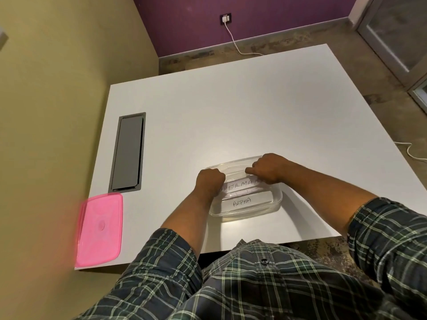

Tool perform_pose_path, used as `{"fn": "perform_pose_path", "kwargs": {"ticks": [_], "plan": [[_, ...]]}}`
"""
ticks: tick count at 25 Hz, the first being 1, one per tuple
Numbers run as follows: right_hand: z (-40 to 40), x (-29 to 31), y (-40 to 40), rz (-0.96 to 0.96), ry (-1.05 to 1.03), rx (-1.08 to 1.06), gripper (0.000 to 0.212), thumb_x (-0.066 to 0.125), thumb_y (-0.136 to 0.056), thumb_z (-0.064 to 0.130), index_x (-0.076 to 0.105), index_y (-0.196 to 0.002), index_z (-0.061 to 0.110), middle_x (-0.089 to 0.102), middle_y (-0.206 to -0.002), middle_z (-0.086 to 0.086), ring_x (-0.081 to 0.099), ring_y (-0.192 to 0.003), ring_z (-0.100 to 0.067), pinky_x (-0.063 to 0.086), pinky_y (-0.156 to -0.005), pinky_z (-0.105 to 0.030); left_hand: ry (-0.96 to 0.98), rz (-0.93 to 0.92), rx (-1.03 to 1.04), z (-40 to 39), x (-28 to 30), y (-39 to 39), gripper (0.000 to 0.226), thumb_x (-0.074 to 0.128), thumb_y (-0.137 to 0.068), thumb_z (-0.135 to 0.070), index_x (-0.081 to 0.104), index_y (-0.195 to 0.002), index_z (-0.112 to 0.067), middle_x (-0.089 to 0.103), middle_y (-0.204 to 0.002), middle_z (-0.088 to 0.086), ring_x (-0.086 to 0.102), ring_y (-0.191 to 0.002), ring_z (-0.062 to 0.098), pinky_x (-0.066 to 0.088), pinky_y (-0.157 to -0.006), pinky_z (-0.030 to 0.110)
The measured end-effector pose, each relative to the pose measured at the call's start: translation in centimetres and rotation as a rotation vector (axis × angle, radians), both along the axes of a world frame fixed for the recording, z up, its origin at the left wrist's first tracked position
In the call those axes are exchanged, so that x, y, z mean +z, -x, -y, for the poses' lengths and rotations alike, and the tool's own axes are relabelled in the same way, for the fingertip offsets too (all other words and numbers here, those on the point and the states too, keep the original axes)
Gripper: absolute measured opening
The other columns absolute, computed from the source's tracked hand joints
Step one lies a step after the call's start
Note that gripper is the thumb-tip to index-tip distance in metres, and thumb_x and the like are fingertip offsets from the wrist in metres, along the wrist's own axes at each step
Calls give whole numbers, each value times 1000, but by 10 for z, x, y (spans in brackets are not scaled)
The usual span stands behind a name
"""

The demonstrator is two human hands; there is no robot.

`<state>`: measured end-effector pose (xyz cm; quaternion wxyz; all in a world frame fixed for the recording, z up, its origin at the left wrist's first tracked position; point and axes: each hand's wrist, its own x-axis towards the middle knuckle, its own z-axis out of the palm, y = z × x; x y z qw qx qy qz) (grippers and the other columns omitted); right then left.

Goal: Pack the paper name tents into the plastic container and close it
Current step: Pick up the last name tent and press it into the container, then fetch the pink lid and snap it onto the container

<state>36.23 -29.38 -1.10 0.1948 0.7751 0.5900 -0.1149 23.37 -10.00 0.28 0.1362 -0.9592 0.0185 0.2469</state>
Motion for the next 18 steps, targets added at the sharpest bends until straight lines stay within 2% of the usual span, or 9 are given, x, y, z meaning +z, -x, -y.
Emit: {"fn": "perform_pose_path", "kwargs": {"ticks": [2, 8, 11, 14, 16, 18], "plan": [[0, -5, 1, -12, -4, -30, 29, 57, -94, 28, 49, -121, 23, 68, -101, -4, 66, -88, -30, 37, -61, -32, 10, 15, 12, 0, -1, 0, 21, 64, -91, -19, 69, -110, -11, 70, -111, 10, 68, -102, 32, 50, -76, 33], [-4, -5, -5, -59, 25, -21, 34, 58, -91, 35, 50, -122, 23, 68, -101, -4, 65, -91, -29, 37, -62, -32, 44, 17, 1, -2, 0, -2, 20, 64, -89, -18, 69, -107, -11, 70, -109, 10, 68, -99, 32, 49, -76, 32], [-8, 1, -7, -41, 37, 96, 30, 50, -94, 38, 50, -118, 20, 68, -98, -5, 66, -86, -31, 42, -64, -33, 104, 23, -76, -10, 6, -5, 27, 62, -87, -37, 70, -99, -14, 70, -104, 6, 68, -95, 29, 43, -77, 33], [-7, 7, -15, -22, -113, 237, 37, 38, -100, 50, 55, -110, 18, 68, -93, -4, 67, -79, -31, 50, -64, -35, 171, 160, -144, -23, 17, -4, 44, 48, -90, -54, 70, -90, -15, 65, -92, 5, 64, -82, 28, 39, -77, 36], [-11, 12, -17, -32, -305, 330, 41, 34, -102, 50, 58, -101, 18, 66, -84, -4, 65, -70, -30, 50, -56, -34, 197, 275, -118, -34, 22, 3, 46, 44, -92, -53, 69, -86, -14, 63, -87, 5, 61, -76, 29, 39, -74, 36], [-23, 16, -18, -38, -477, 393, 38, 38, -103, 44, 60, -89, 16, 62, -73, -3, 60, -59, -29, 48, -48, -33, 217, 378, -45, -45, 25, 12, 44, 44, -93, -49, 67, -86, -13, 62, -85, 6, 60, -75, 29, 38, -71, 36]]}}
